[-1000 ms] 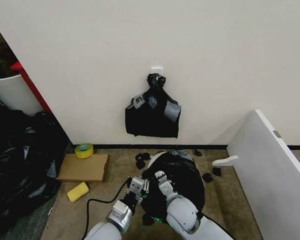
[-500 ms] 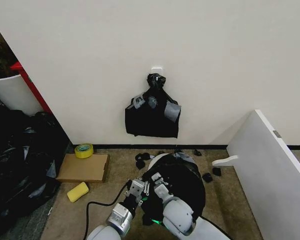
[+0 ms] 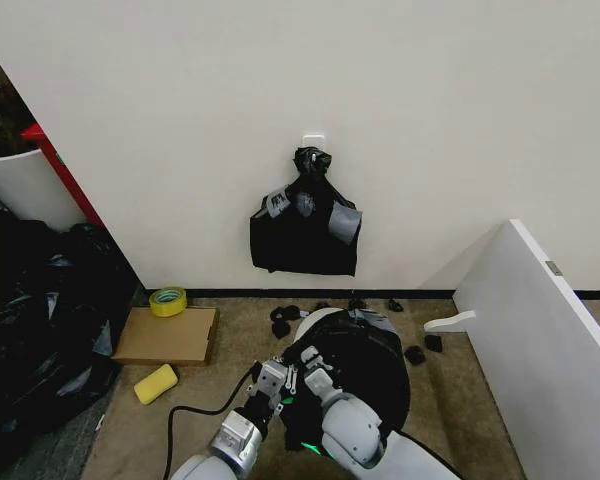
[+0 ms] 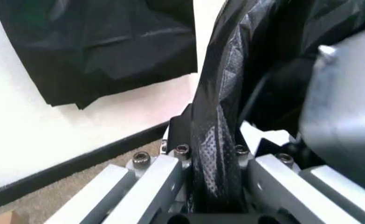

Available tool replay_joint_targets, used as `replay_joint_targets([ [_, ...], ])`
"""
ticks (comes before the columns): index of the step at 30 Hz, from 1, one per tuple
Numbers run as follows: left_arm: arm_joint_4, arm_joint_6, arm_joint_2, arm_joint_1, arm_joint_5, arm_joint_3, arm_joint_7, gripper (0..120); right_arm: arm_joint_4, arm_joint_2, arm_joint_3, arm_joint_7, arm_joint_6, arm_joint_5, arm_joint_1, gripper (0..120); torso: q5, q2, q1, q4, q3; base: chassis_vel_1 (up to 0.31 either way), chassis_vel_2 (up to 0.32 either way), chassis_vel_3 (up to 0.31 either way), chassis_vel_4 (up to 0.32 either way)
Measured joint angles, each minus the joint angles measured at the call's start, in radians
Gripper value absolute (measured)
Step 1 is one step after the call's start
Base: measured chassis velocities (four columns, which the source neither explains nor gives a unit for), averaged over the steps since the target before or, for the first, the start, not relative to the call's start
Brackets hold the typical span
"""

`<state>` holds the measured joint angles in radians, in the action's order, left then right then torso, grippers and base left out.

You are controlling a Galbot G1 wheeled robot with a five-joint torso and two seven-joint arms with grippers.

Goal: Place the garbage bag over the trash bin.

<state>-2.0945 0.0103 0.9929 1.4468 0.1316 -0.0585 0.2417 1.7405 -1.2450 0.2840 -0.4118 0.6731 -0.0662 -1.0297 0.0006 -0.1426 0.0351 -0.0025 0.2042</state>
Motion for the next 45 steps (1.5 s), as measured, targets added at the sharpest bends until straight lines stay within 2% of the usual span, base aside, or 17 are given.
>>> replay_joint_targets([
  [9,-0.005,-0.001,0.0,0.015,0.001,0.011,-0.006,1,0.001,0.016,0.016,0.015,-0.022,-0.024,-0.002,0,0.0,0.0,0.0,-0.0002,0.0,0.0,0.0,0.0,0.0],
  [17,-0.006,0.01,-0.001,0.012,0.016,0.031,0.004,1,0.089,0.045,-0.012,0.091,-0.086,-0.031,-0.027,1,-0.0003,0.0,0.0,-0.0004,0.0,0.0,0.0,0.0,0.0],
  [19,-0.005,0.024,0.003,0.013,0.019,0.035,0.018,1,0.136,0.063,-0.017,0.113,-0.092,-0.026,-0.048,10,0.0,0.0,0.0,-0.0004,0.0,0.0,0.0,0.0,0.0],
  [20,-0.005,0.024,0.003,0.013,0.019,0.035,0.018,1,0.136,0.063,-0.017,0.113,-0.092,-0.026,-0.048,10,0.0,0.0,0.0,-0.0004,0.0,0.0,0.0,0.0,0.0],
  [21,0.001,0.034,0.006,0.012,0.021,0.036,0.024,1,0.165,0.073,-0.018,0.122,-0.094,-0.023,-0.063,16,-0.0004,0.0,0.0,-0.0004,0.0,0.0,0.0,0.0,0.0],
  [22,0.006,0.039,0.008,0.01,0.023,0.036,0.026,1,0.183,0.08,-0.02,0.128,-0.096,-0.018,-0.075,20,-0.0001,0.0,0.0,0.0003,0.0,0.0,0.0,0.0,0.0],
  [25,0.011,0.045,0.011,0.001,0.03,0.04,0.032,1,0.211,0.091,-0.031,0.134,-0.095,-0.015,-0.104,30,-0.0001,0.0,0.0,-0.0002,0.0,0.0,0.0,0.0,0.0],
  [26,0.013,0.05,0.013,-0.008,0.04,0.042,0.037,1,0.23,0.096,-0.045,0.136,-0.093,-0.016,-0.124,38,0.0002,0.0,0.0,-0.0003,0.0,0.0,0.0,0.0,0.0],
  [28,0.017,0.056,0.015,-0.016,0.051,0.043,0.04,1,0.25,0.107,-0.061,0.138,-0.09,-0.02,-0.146,41,0.0001,0.0,0.0,-0.0002,0.0,0.0,0.0,0.0,0.0],
  [32,0.027,0.062,0.018,-0.031,0.077,0.052,0.05,1,0.303,0.147,-0.106,0.143,-0.094,-0.036,-0.197,56,0.0,0.0,0.0,-0.0003,0.0,0.0,0.0,0.0,0.0],
  [34,0.029,0.071,0.02,-0.038,0.107,0.058,0.057,1,0.334,0.168,-0.149,0.144,-0.107,-0.058,-0.226,68,-0.0001,0.0,0.0,-0.0002,0.0,0.0,0.0,0.0,0.0],
  [35,0.029,0.071,0.02,-0.038,0.107,0.058,0.057,1,0.334,0.168,-0.149,0.144,-0.107,-0.058,-0.226,68,-0.0001,0.0,0.0,-0.0002,0.0,0.0,0.0,0.0,0.0],
  [38,0.031,0.084,0.026,-0.045,0.164,0.082,0.07,1,0.38,0.189,-0.204,0.144,-0.12,-0.109,-0.253,79,0.0001,0.0,0.0,-0.0002,0.0,0.0,0.0,0.0,0.0],
  [41,0.03,0.115,0.031,-0.059,0.273,0.117,0.097,1,0.437,0.211,-0.276,0.15,-0.148,-0.162,-0.298,93,0.0003,0.0,0.0,0.0002,0.0,0.0,0.0,0.0,0.0],
  [42,0.03,0.115,0.031,-0.059,0.273,0.117,0.097,1,0.437,0.211,-0.276,0.15,-0.148,-0.162,-0.298,93,0.0003,0.0,0.0,0.0002,0.0,0.0,0.0,0.0,0.0],
  [45,0.025,0.16,0.031,-0.085,0.413,0.145,0.138,1,0.506,0.224,-0.367,0.166,-0.185,-0.218,-0.366,99,0.0001,0.0,0.0,-0.0004,0.0,0.0,0.0,0.0,0.0],
])
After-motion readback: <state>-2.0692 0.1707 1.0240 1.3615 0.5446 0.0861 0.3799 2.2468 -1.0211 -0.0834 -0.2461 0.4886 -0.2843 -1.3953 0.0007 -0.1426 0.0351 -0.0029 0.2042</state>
